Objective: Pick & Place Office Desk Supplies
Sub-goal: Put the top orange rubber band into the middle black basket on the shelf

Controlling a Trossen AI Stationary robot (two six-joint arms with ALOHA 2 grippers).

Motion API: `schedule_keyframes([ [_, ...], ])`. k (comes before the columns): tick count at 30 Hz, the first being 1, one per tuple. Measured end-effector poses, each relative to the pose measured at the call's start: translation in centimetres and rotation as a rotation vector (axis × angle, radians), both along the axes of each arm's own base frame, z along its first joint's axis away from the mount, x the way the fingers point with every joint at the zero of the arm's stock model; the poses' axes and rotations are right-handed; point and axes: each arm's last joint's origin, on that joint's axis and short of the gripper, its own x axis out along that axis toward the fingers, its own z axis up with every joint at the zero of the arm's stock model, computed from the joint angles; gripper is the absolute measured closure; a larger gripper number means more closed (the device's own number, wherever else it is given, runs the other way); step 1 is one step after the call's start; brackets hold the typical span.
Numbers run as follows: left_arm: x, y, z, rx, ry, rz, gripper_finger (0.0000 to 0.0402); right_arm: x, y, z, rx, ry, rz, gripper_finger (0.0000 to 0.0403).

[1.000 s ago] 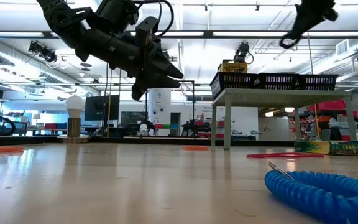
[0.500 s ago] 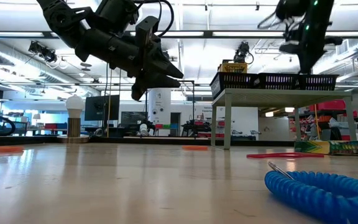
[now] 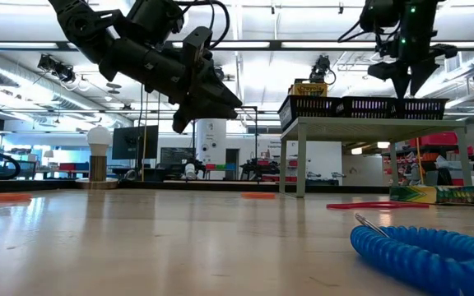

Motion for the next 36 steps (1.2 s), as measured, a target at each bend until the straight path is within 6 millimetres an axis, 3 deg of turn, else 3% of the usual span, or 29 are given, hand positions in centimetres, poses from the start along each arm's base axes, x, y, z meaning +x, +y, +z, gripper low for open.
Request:
schedule_keyframes([
  [3,0.0,0.0,0.0,-0.004,0.000,0.001,0.0282,-0.2,0.1,1.0,-0.010,-0.006,0.002,0.0221],
  [7,-0.1,0.0,-0.2,-0.015,0.015,0.005,0.0282,-0.5,0.8,3.2,-0.014,0.002,0.033,0.0226],
  [10,-0.1,0.0,-0.2,-0.032,0.023,0.013,0.0282,-0.7,1.9,5.1,-0.017,-0.036,0.091,0.0258],
  [14,-0.2,0.1,-0.4,-0.056,0.036,0.072,0.0282,-0.9,4.1,6.7,-0.066,-0.179,0.224,0.0331],
  [18,-0.4,0.6,-0.8,-0.074,0.068,0.175,0.0282,-1.0,6.4,6.6,-0.099,-0.316,0.322,0.0394],
  [22,0.0,1.3,-1.8,-0.085,0.147,0.235,0.0282,-0.5,8.2,5.6,-0.129,-0.415,0.378,0.0385],
  [27,2.0,2.4,-2.6,-0.058,0.223,0.267,0.0282,0.8,9.8,4.4,-0.134,-0.417,0.501,0.0398],
  [36,5.6,6.0,-4.7,-0.026,0.409,0.389,0.0282,1.7,11.1,5.0,-0.239,-0.452,0.592,0.0396],
])
